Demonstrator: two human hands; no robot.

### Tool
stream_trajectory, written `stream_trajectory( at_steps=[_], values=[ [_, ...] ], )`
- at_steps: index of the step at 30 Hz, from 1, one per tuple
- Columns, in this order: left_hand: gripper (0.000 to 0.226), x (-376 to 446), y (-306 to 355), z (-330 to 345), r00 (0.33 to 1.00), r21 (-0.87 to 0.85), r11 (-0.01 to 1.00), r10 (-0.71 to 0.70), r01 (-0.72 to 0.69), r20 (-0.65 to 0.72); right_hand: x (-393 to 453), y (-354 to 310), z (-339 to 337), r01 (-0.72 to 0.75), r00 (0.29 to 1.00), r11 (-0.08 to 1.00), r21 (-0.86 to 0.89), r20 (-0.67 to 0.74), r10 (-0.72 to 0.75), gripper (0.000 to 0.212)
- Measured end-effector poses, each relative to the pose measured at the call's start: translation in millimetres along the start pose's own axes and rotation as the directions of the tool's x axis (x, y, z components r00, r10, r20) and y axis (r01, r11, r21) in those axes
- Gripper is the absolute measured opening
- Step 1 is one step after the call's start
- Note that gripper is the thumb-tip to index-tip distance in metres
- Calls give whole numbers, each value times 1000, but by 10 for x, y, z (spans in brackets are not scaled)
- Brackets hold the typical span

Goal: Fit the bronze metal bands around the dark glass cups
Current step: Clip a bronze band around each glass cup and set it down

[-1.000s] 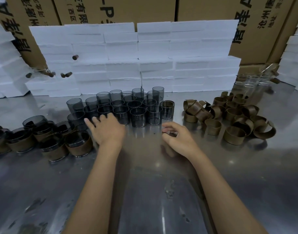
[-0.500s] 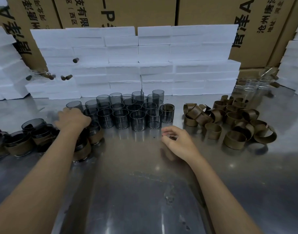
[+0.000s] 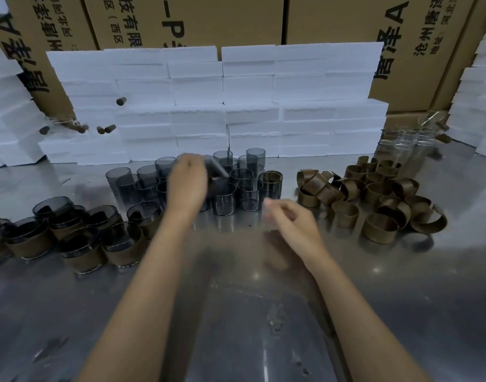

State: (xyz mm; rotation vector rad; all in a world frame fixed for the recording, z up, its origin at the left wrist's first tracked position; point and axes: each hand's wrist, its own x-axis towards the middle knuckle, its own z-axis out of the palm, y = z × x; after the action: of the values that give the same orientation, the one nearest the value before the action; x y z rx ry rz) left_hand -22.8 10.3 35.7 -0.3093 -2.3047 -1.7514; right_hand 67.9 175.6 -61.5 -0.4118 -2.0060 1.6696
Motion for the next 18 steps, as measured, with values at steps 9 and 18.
stream_trajectory(
  at_steps=[9, 18],
  values=[
    [46, -707, -214, 944, 817, -261, 899, -158, 351, 554, -91, -186, -182, -370, 912, 694, 618, 382, 147, 43],
    [28, -579, -378, 838, 911, -98, 994, -10, 56, 412, -104, -247, -70, -401, 915, 777, 485, 255, 313, 65]
  ],
)
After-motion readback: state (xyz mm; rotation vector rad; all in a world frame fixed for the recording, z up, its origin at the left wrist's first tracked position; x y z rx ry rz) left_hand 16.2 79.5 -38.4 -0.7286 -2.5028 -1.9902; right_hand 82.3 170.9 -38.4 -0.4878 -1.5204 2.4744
